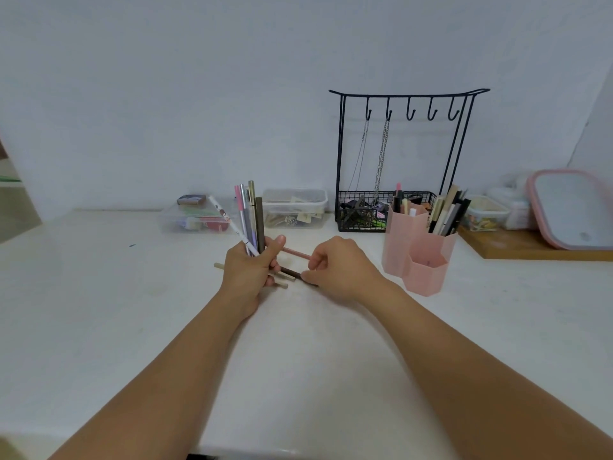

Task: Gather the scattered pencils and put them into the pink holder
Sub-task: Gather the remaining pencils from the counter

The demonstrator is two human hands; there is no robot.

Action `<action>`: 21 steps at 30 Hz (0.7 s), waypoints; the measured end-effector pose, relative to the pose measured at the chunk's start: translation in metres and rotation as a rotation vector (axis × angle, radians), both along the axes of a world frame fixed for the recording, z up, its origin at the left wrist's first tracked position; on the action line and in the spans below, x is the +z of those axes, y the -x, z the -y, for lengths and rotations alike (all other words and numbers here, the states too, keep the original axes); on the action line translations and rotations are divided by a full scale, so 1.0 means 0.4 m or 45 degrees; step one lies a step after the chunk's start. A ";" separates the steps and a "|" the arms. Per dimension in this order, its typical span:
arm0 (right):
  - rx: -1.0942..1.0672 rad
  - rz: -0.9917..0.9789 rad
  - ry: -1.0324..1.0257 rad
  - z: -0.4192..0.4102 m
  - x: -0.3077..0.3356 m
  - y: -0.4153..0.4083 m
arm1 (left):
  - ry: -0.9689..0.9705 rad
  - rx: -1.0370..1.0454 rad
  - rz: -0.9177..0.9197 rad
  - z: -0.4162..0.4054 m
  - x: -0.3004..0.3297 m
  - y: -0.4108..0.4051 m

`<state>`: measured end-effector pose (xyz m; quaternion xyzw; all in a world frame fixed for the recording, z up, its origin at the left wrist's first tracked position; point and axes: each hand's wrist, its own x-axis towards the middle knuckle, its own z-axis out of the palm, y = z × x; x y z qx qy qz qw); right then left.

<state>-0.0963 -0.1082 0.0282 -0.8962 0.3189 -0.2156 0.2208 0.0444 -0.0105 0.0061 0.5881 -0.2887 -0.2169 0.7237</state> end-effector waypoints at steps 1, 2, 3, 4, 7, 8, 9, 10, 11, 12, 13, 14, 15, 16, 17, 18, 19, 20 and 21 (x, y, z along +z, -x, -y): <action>0.014 -0.041 0.002 0.002 -0.002 0.002 | 0.002 0.004 -0.015 -0.001 -0.001 -0.002; 0.032 -0.064 0.004 0.006 -0.005 0.006 | 0.003 0.003 -0.025 -0.001 -0.001 -0.001; 0.050 -0.076 0.008 0.009 -0.007 0.007 | 0.002 0.006 -0.031 -0.002 0.000 0.000; 0.063 -0.085 0.013 0.013 -0.009 0.007 | 0.000 0.012 -0.039 -0.002 0.000 0.001; 0.056 -0.116 0.035 0.020 -0.017 0.001 | -0.006 0.030 -0.093 -0.004 0.005 0.006; 0.045 -0.133 0.046 0.022 -0.019 -0.003 | -0.010 0.033 -0.106 -0.005 0.008 0.009; 0.032 -0.155 0.056 0.025 -0.020 -0.004 | -0.024 0.032 -0.108 -0.006 0.011 0.011; 0.022 -0.174 0.057 0.028 -0.019 -0.005 | -0.047 0.029 -0.101 -0.005 0.014 0.012; 0.015 -0.186 0.040 0.034 -0.017 -0.003 | -0.071 0.019 -0.096 -0.006 0.015 0.013; 0.010 -0.178 -0.008 0.040 -0.012 0.002 | -0.085 0.002 -0.095 -0.005 0.016 0.014; 0.001 -0.139 -0.114 0.046 -0.005 0.009 | -0.087 -0.019 -0.098 -0.005 0.016 0.014; -0.006 -0.064 -0.284 0.051 0.003 0.018 | -0.077 -0.042 -0.104 -0.004 0.015 0.013; -0.009 0.038 -0.494 0.052 0.012 0.027 | -0.063 -0.063 -0.109 -0.004 0.014 0.013; -0.002 0.152 -0.714 0.050 0.021 0.034 | -0.056 -0.082 -0.109 -0.003 0.014 0.012; 0.025 0.265 -0.905 0.045 0.030 0.038 | -0.057 -0.098 -0.100 -0.001 0.011 0.012; 0.065 0.369 -1.051 0.038 0.036 0.038 | -0.059 -0.113 -0.091 0.003 0.008 0.011; 0.116 0.463 -1.161 0.029 0.040 0.035 | -0.058 -0.128 -0.089 0.004 0.006 0.012; 0.173 0.540 -1.233 0.019 0.042 0.030 | -0.052 -0.147 -0.094 0.006 0.005 0.012; 0.225 0.596 -1.265 0.007 0.042 0.024 | -0.047 -0.170 -0.101 0.005 0.005 0.014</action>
